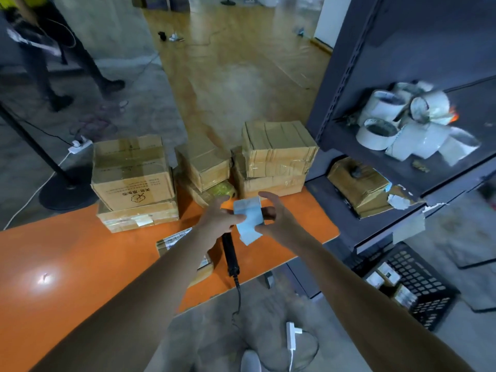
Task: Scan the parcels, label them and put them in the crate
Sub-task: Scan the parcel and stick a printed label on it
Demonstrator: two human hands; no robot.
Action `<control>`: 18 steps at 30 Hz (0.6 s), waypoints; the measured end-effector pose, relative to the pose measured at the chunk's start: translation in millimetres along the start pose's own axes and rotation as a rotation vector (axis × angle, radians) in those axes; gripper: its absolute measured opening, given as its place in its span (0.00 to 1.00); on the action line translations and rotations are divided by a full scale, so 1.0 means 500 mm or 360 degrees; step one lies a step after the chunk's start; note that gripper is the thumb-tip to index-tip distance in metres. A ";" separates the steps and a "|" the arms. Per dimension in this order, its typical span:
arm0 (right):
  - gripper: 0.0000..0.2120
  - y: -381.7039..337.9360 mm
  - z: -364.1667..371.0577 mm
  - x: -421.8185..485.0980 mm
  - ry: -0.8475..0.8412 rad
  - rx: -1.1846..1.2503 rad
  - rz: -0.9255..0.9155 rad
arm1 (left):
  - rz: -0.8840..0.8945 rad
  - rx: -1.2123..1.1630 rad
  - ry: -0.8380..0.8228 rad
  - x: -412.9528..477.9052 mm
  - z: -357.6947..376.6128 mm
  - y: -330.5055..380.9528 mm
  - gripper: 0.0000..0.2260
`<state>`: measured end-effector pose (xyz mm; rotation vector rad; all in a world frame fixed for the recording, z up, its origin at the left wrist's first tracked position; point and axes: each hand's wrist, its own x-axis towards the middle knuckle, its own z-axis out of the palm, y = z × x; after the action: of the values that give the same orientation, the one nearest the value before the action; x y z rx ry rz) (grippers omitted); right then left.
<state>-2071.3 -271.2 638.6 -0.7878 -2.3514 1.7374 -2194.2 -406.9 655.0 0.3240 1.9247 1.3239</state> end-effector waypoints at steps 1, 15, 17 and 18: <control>0.37 -0.001 -0.002 0.000 -0.0002 0.0005 -0.0005 | 0.0035 0.0022 -0.0011 -0.006 -0.003 0.006 0.34; 0.13 -0.060 -0.008 -0.006 0.0181 -0.0209 -0.0047 | 0.0631 0.0541 0.0032 -0.020 -0.021 -0.003 0.30; 0.11 -0.065 -0.011 -0.009 0.0199 -0.0230 -0.0049 | 0.0695 0.0585 0.0050 -0.021 -0.020 -0.004 0.29; 0.11 -0.067 -0.012 -0.010 0.0204 -0.0245 -0.0044 | 0.0708 0.0595 0.0053 -0.022 -0.020 -0.004 0.29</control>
<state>-2075.8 -275.3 672.6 -0.8565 -2.4187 1.4621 -2193.4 -421.0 659.6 0.9667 2.2078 1.2304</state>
